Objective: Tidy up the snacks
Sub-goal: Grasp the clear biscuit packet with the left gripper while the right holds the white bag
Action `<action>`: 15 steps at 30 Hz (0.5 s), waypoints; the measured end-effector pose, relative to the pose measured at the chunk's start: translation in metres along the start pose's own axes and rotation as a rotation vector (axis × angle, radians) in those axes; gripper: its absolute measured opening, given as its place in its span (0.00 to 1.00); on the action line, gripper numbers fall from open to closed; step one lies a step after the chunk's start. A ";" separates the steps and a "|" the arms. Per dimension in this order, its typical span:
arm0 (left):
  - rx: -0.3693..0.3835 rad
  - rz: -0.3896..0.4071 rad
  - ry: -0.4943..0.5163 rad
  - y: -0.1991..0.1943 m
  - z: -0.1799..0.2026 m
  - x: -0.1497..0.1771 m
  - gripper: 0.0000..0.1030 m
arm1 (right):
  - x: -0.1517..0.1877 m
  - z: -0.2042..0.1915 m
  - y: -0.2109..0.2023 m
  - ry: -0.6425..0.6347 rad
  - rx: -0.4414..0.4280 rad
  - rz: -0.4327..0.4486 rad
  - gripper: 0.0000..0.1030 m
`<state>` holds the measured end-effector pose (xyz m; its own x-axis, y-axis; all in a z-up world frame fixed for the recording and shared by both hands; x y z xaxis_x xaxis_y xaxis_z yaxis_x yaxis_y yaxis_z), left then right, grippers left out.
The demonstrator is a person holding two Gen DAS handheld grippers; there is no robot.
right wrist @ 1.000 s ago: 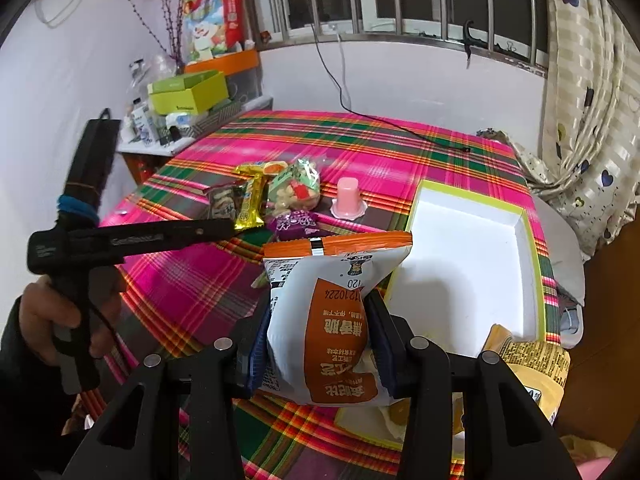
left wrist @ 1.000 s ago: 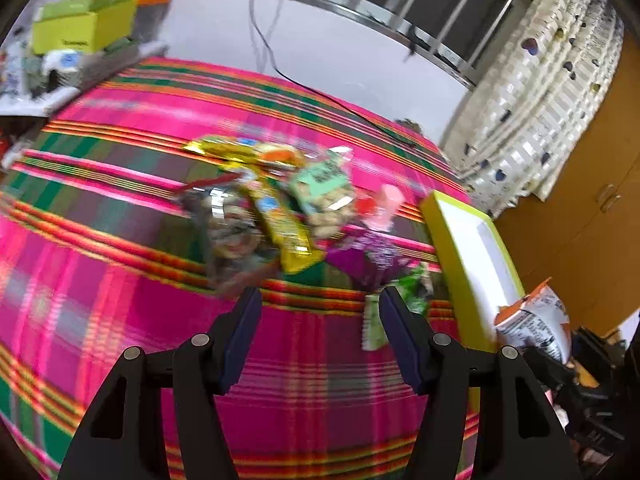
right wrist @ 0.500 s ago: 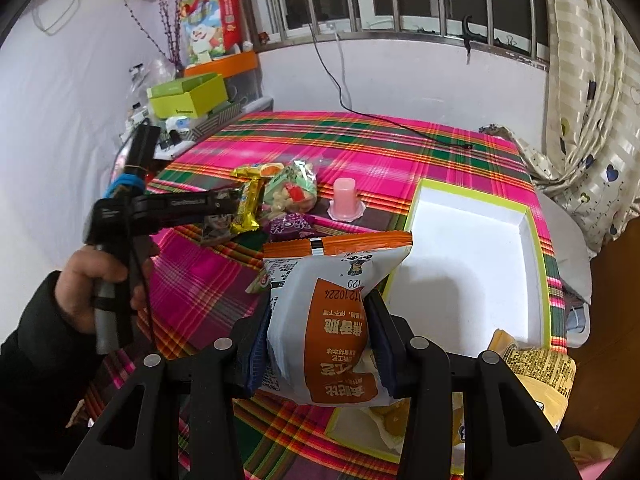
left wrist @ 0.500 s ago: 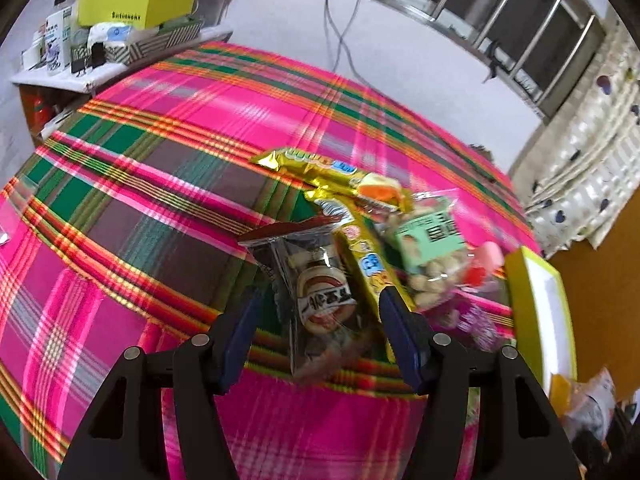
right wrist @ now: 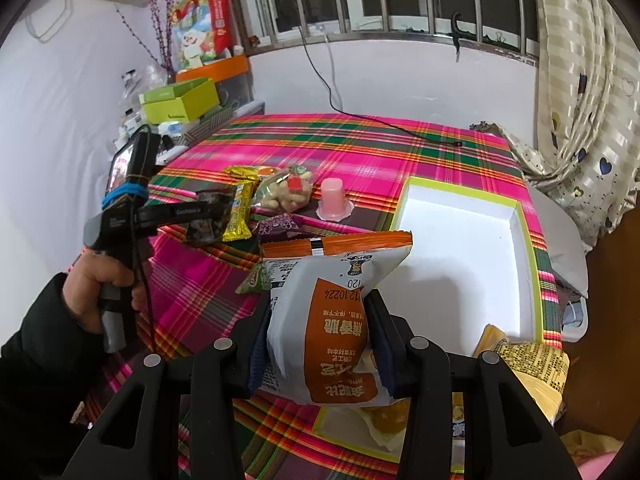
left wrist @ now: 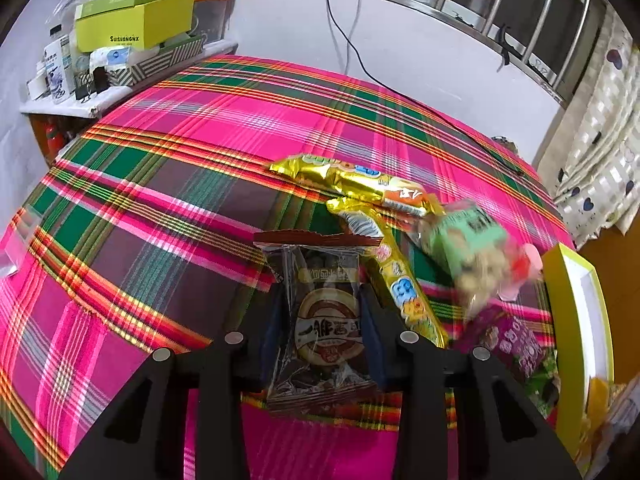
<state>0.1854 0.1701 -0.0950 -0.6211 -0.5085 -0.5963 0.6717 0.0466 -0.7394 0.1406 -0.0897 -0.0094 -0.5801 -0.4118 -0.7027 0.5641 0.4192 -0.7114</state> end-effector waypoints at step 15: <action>0.082 0.057 0.026 -0.076 0.012 0.033 0.36 | 0.007 0.001 -0.031 0.026 0.022 0.042 0.41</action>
<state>0.1191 0.1394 -0.0547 -0.5904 -0.4843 -0.6456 0.7363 0.0043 -0.6766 0.1195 -0.1066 0.0072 -0.5707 -0.3733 -0.7314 0.6005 0.4179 -0.6817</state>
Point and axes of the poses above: each gripper's, at about its wrist camera, not at the fingertips, and y roughly the way its jaws point, z to its right, x to its underside, the point moved 7 cm from there along y, roughly the way its jaws point, and after that the axes turned 8 degrees about x, right-handed, at the moved point
